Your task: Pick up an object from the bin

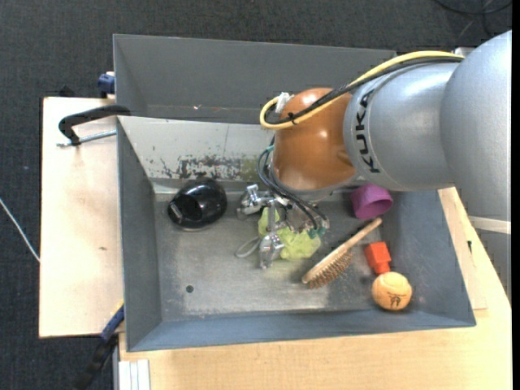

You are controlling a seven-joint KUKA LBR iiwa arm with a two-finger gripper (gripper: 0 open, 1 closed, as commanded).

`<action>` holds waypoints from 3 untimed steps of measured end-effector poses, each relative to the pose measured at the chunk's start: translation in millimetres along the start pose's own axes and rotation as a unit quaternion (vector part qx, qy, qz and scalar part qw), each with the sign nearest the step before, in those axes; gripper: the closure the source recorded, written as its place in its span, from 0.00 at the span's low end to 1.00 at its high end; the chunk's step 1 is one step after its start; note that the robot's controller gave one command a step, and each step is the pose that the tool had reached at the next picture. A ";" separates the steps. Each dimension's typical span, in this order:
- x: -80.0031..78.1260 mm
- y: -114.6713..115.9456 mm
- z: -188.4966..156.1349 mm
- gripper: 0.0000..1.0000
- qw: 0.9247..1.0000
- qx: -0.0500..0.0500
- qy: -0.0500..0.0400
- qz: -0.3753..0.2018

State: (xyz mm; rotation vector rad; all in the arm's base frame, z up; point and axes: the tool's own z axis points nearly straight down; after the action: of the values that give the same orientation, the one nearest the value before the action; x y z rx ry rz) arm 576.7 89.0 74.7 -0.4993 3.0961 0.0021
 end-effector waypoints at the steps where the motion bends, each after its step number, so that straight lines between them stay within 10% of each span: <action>1: -4.7 -5.8 0.4 0.00 0.999 -0.001 0.000 0.049; 2: -3.1 -1.5 -0.4 0.00 0.993 -0.001 0.001 0.120; 3: -6.2 -5.1 -1.4 1.00 0.999 0.000 0.001 0.049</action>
Offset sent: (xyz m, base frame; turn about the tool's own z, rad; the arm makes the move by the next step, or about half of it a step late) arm 0.0000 0.0000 0.0000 0.0000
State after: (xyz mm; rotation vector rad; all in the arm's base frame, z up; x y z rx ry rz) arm 584.2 86.1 76.1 -0.3458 3.1187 0.0031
